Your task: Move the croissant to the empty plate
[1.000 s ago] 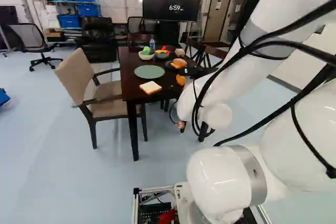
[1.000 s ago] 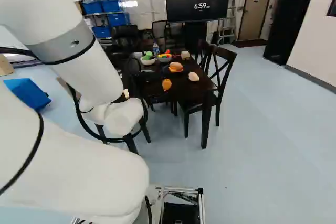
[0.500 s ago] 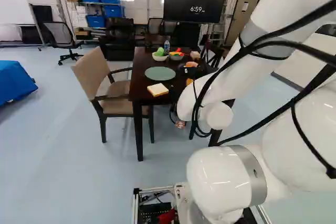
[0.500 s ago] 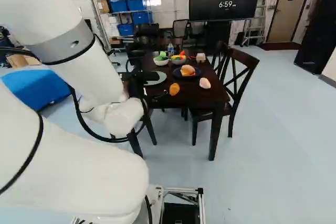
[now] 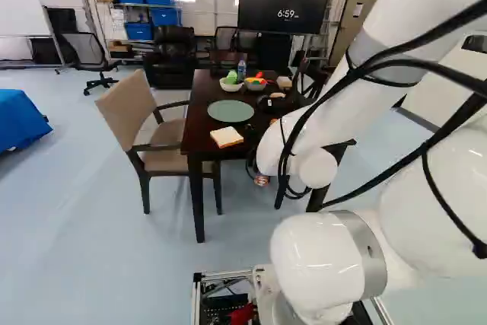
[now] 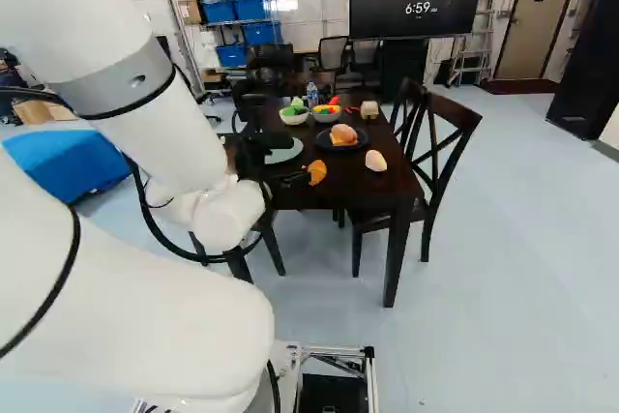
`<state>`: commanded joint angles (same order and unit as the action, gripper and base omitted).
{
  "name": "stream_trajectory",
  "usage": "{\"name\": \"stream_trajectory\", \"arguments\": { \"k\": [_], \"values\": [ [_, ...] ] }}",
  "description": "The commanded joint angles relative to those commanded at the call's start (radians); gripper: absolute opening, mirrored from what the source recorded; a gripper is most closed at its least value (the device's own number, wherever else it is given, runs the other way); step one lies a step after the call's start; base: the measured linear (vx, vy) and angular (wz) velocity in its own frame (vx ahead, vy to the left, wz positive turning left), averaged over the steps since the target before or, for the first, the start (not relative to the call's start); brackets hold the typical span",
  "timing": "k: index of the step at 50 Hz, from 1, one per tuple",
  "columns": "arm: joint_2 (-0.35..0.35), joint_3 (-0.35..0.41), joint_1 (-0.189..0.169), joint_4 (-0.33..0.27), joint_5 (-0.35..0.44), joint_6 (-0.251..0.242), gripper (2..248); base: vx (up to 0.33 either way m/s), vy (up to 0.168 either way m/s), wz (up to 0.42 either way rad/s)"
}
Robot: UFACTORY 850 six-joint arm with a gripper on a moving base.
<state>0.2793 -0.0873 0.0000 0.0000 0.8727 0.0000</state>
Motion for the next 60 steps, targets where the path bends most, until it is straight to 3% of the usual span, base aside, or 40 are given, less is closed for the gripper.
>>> {"name": "stream_trajectory", "arguments": {
  "k": [60],
  "values": [
    [0.0, 0.0, 0.0, 0.0, 0.0, 0.0, 247, 0.053, -0.001, -0.006]
  ]
}}
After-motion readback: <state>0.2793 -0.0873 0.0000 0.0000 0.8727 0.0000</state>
